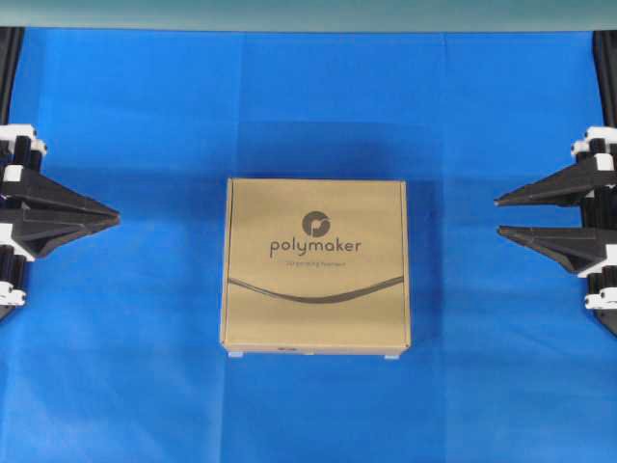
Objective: Lift up the cardboard box by clamping it between your arms.
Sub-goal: 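Raise both grippers and turn them toward the box sides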
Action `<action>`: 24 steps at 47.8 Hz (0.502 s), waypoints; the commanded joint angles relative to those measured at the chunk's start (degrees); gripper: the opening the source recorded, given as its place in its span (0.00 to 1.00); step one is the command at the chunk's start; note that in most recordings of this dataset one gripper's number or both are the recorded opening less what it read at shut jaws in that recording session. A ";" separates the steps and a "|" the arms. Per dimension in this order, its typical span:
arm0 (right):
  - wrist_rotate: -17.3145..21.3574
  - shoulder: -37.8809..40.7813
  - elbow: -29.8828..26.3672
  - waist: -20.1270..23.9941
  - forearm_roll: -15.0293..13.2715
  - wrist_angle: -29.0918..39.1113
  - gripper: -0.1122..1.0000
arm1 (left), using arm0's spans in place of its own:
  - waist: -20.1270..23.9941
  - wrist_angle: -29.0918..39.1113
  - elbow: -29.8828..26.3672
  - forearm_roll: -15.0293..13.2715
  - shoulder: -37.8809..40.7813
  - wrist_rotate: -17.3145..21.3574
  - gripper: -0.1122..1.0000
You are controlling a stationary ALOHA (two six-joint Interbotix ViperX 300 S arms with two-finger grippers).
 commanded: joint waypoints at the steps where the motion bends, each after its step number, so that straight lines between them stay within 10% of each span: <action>1: 0.18 0.97 -1.49 -0.70 0.70 0.35 0.23 | 1.32 2.46 -1.93 0.88 2.81 -1.32 0.15; 24: 0.53 8.70 -12.22 -3.87 3.69 37.71 0.09 | 3.96 27.60 -10.46 0.97 7.38 -3.08 0.10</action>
